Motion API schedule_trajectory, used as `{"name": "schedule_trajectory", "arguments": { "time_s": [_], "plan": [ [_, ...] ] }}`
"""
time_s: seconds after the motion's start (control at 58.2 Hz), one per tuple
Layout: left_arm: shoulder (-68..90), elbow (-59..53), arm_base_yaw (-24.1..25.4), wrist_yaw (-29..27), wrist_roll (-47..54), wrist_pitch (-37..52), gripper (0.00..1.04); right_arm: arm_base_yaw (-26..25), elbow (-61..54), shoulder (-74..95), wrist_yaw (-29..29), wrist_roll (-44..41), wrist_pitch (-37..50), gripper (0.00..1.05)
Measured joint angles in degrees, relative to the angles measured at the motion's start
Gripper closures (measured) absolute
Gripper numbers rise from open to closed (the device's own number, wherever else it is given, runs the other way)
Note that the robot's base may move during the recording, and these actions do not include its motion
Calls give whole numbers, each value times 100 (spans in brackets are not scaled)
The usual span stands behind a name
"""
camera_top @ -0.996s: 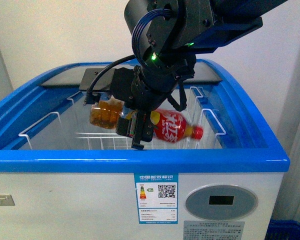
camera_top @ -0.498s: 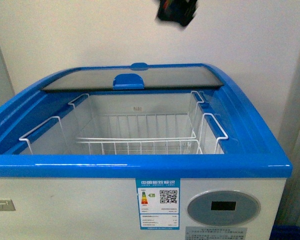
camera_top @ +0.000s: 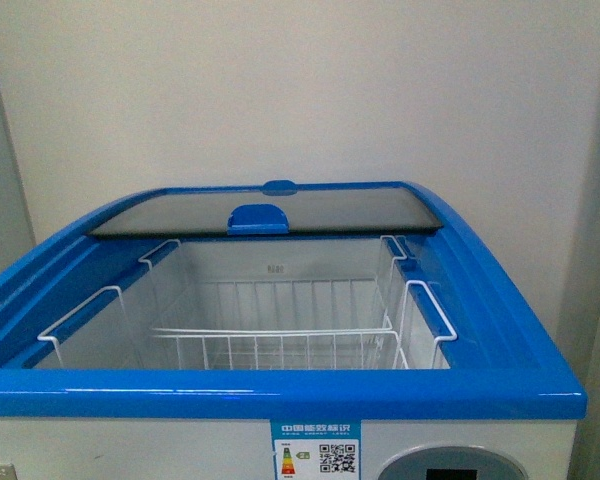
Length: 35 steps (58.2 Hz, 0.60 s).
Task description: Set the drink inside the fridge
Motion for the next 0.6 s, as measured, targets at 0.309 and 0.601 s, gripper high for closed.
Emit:
{"name": "schedule_trajectory", "arguments": {
  "time_s": [0.309,0.601],
  "plan": [
    [-9,0,0,4,0,0,102,66,-2776,-2006,-240,-168,2474,50],
    [-9,0,0,-2,-2,0,102,-1244,-3777,-2697,-1471,-254,2815,102]
  ]
}}
